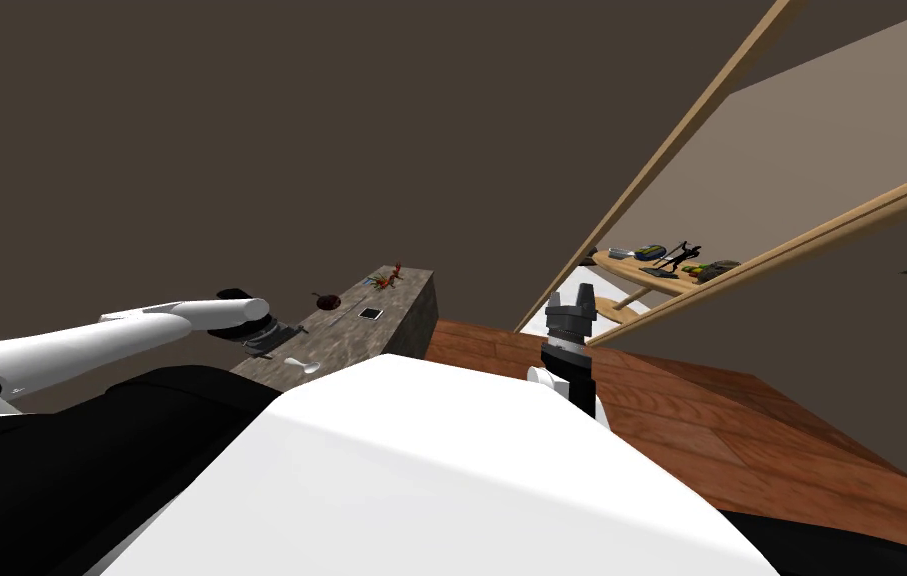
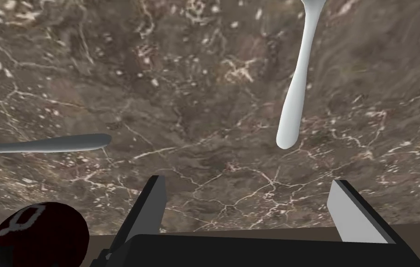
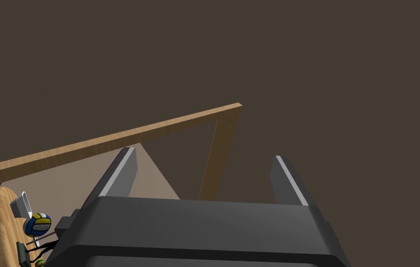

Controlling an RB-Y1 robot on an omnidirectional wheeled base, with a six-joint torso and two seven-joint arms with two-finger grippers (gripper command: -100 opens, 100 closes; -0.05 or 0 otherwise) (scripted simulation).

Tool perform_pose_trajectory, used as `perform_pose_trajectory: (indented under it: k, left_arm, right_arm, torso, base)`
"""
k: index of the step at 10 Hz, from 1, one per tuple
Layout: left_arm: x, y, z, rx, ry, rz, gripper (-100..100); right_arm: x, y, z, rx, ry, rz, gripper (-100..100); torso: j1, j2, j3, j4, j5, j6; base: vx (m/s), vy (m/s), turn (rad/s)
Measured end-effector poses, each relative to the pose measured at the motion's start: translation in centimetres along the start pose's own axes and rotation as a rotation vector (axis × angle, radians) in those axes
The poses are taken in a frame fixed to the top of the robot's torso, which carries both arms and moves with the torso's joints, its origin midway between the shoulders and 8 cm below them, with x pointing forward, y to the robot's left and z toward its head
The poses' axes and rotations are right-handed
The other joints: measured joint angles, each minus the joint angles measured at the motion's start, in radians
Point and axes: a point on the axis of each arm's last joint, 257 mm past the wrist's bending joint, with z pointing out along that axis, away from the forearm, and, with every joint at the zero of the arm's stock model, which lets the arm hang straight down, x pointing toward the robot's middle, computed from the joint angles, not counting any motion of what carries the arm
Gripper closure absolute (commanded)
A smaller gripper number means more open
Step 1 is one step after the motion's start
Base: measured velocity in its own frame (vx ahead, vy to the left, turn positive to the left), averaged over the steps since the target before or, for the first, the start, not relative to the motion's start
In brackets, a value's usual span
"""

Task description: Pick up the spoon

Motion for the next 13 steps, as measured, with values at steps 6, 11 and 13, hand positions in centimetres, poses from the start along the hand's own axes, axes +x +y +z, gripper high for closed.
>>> perform_pose_trajectory:
  k: [6, 11, 13]
  left_arm:
    - [-2.3, 0.0, -2.3, 0.003, 0.019, -0.143, -100]
    - [-2.7, 0.5, -3.2, 0.003, 0.069, -0.249, -100]
    - [-2.3, 0.7, -3.4, -0.002, 0.095, -0.271, -100]
  right_arm:
    - [0.0, 0.0, 0.0, 0.000, 0.000, 0.000, 0]
    - [0.0, 0.0, 0.0, 0.000, 0.000, 0.000, 0]
    - [0.0, 0.0, 0.0, 0.000, 0.000, 0.000, 0]
  torso:
    - [0.000, -0.001, 0.000, 0.000, 0.000, 0.000]
    - [0.000, 0.001, 0.000, 0.000, 0.000, 0.000]
    - [0.000, 0.001, 0.001, 0.000, 0.000, 0.000]
  base:
    - [0.038, 0.002, 0.025]
    - [0.024, 0.001, 0.013]
    - [0.008, 0.008, -0.003]
